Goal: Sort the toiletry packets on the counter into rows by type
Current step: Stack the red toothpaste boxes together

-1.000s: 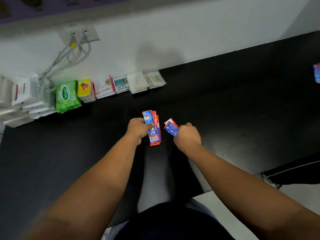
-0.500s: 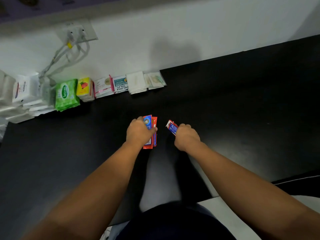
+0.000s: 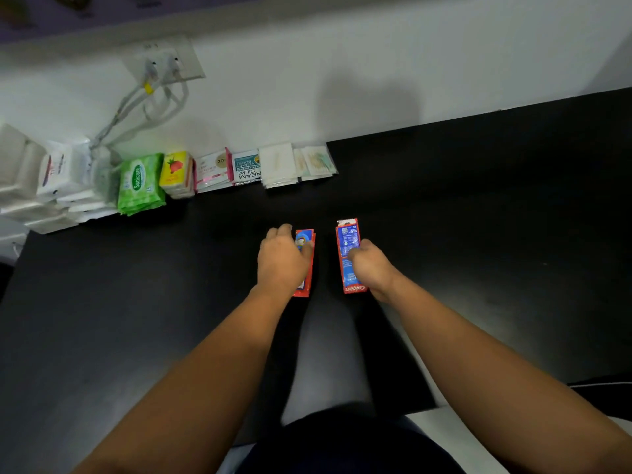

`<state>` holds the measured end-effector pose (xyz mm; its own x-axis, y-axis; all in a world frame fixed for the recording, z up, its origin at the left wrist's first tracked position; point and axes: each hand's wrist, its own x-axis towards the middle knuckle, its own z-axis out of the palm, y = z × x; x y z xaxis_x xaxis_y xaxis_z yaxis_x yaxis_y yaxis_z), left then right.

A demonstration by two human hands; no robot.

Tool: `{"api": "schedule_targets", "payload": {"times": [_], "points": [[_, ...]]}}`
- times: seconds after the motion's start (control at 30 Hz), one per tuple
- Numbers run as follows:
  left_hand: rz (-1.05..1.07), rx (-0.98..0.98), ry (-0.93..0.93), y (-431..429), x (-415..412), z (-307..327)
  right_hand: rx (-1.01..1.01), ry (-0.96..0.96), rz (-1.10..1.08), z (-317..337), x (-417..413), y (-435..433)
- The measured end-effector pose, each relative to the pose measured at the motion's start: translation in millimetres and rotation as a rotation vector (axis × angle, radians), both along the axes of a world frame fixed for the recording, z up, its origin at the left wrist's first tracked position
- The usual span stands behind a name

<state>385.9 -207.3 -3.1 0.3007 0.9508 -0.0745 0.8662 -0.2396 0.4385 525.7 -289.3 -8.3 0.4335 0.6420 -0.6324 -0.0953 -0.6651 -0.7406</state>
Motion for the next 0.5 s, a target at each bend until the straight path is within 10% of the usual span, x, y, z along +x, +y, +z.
{"api": "schedule_targets", "payload": {"times": [0.27, 0.5], "points": [[0.081, -0.203, -0.135, -1, -42, -13, -0.044, -0.370, 0.281, -9, -19, 18], [-0.385, -0.220, -0.056, -4, -68, -29, -0.114, -0.733, 0.420, -6, -25, 20]]}}
